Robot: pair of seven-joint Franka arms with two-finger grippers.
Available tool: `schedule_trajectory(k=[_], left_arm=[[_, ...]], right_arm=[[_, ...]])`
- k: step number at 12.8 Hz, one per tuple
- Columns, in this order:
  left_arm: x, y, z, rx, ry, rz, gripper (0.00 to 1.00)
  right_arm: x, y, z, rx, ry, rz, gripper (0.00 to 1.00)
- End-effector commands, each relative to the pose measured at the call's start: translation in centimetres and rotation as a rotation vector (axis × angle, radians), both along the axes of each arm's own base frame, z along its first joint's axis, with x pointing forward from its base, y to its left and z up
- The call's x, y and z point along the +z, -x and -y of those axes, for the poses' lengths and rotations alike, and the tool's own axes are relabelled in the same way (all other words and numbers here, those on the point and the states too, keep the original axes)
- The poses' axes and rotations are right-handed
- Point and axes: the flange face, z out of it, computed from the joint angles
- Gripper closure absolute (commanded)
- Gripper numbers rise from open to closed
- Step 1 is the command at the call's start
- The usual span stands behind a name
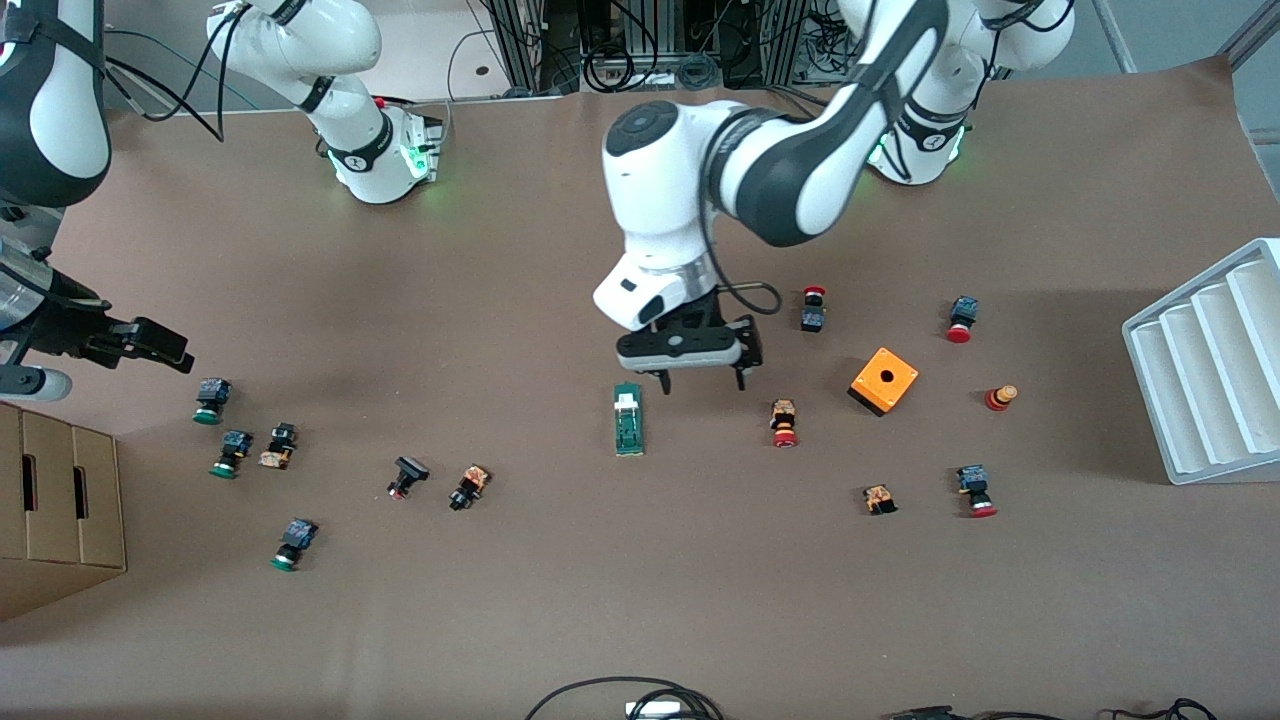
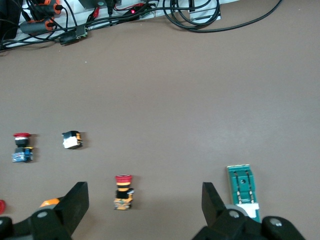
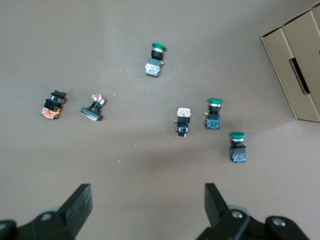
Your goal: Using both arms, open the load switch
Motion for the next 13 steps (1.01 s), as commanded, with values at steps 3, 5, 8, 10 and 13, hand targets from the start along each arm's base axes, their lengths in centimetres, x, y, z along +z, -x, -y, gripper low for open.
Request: schedule_trajectory(k=[3,5,8,10,13], left_arm=[[4.4,-1.8,-6.2,-0.041,0.028,-0.095,0.0],[5.7,-2.5,-8.6,-0.078,0.027,-0.14,0.0],[8.2,-4.8,-13.6,-0.116,0.058,-0.204,0.0],[9.2,-5.4,-16.6,-0.179,0.03,-0.246,0.0],[11.1,-6.7,-22.3,-0.239,0.093,-0.288,0.0]], right_arm=[[0.7,-0.5,-0.3,0.017,0.027,0.011,0.0],[1.0,-0.5,-0.2,0.019,0.027,0.007,0.0],[1.6,-0.6,0.3,0.017,0.028,0.022,0.0],[1.8,-0.6,0.6,0.018,0.028,0.024,0.0],[2.3,-0.8,0.7,0.055,0.031,0.036,0.0]])
